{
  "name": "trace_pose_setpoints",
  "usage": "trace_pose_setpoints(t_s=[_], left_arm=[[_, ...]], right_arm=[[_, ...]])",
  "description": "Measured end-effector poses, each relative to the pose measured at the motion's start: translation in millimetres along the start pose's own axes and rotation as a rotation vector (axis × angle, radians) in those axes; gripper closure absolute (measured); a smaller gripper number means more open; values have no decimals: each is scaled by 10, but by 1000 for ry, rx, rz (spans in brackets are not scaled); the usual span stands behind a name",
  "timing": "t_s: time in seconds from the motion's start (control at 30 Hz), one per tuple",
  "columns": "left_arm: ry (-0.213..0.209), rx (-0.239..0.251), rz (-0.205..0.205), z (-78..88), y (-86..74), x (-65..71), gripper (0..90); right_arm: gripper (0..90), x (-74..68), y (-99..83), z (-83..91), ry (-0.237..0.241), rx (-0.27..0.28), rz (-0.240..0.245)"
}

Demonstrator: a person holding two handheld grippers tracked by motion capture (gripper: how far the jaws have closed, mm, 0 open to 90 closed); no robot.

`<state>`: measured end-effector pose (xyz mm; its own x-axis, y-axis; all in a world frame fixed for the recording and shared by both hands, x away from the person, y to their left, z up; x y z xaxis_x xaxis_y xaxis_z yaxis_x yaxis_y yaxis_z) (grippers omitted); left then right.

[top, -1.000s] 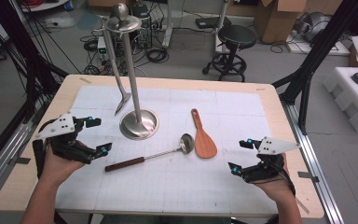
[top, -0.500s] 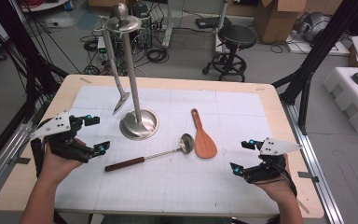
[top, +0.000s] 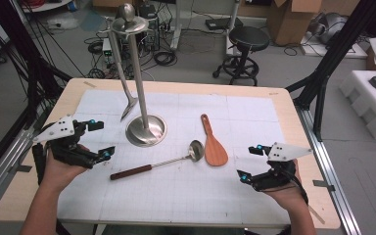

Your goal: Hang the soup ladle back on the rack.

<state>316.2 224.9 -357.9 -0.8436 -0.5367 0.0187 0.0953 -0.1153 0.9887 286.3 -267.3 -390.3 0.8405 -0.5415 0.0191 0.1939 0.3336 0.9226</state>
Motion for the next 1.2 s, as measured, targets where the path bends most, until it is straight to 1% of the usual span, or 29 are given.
trace_pose_setpoints(t_s=[0.1, 0.2, 0.33, 0.37, 0.4, 0.5, 0.6, 0.67, 0.73, 0.83, 0.87, 0.93, 1.0, 1.1, 1.2], left_arm=[[5, 0, -5, 25, -1, -5, 58], [11, 1, -4, 56, -4, -7, 58], [16, 1, -6, 68, -6, 0, 58], [13, -1, -8, 68, -5, 6, 58], [13, -1, -9, 66, -4, 12, 58], [11, -1, -12, 64, -1, 28, 58], [10, 5, -13, 70, 7, 32, 58], [10, 6, -15, 72, 9, 32, 58], [9, 7, -16, 70, 10, 34, 58], [7, 6, -17, 66, 11, 34, 58], [7, 5, -17, 67, 11, 33, 58], [7, 6, -18, 68, 13, 31, 58], [9, 8, -18, 70, 14, 28, 58], [7, 7, -17, 69, 13, 29, 58], [7, 9, -18, 72, 15, 27, 58]], right_arm=[[118, -19, 112, -114, 21, -2, 20], [118, -39, 235, -262, 50, -18, 45], [118, -77, 432, -549, 100, -62, 91], [118, -87, 476, -617, 110, -74, 109], [118, -105, 517, -685, 123, -83, 114], [118, -155, 623, -890, 153, -116, 148], [118, -220, 709, -1072, 188, -135, 163], [118, -255, 750, -1191, 204, -153, 168], [118, -286, 782, -1316, 220, -169, 186], [118, -339, 810, -1498, 250, -201, 200], [118, -355, 814, -1554, 254, -213, 208], [120, -389, 818, -1655, 273, -234, 209], [121, -413, 817, -1757, 284, -251, 229], [134, -480, 800, -1893, 305, -287, 246], [139, -552, 786, -2025, 328, -310, 267]])
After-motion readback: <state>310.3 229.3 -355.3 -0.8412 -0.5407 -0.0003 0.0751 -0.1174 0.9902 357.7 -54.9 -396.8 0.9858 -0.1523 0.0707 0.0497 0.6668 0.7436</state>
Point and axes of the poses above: each handheld gripper's, and its own axes: z roughly backward along the jaws, y roughly out of its top, x roughly to its right, the point moved 4 cm from there along -z, roughly forward along the jaws, and after that the axes turned 6 degrees about x, right-handed, at the moved point
